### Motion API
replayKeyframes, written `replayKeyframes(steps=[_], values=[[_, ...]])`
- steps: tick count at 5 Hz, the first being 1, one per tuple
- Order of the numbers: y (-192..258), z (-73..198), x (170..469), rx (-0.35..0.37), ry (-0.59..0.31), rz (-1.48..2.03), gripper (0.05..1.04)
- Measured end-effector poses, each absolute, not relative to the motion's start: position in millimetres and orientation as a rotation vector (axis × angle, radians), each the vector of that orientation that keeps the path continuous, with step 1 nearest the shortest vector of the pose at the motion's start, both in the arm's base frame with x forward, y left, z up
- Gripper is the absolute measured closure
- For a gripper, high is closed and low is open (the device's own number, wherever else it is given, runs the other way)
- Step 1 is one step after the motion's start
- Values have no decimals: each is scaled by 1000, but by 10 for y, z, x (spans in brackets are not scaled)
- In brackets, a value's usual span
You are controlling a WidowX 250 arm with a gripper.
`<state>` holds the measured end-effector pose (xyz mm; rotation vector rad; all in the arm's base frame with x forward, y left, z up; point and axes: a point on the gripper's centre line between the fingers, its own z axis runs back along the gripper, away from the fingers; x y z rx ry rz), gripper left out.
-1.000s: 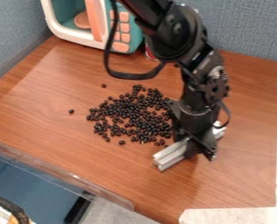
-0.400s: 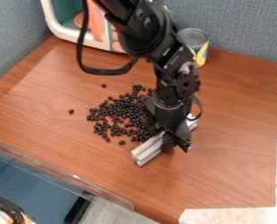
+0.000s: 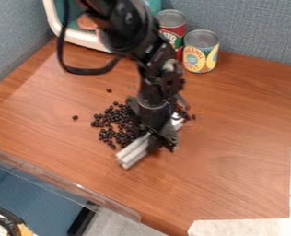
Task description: Sweep into pile
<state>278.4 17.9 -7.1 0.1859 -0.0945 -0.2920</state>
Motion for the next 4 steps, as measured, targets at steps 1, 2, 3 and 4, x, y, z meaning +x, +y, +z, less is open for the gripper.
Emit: replayKeyframes(steps=[1, 2, 3, 4], values=[[317, -70, 2768, 192, -84, -274, 703], [424, -63, 2751, 198, -74, -263, 703], [465, -60, 2744, 197, -67, -262, 703], [461, -46, 2714, 184, -61, -255, 703]])
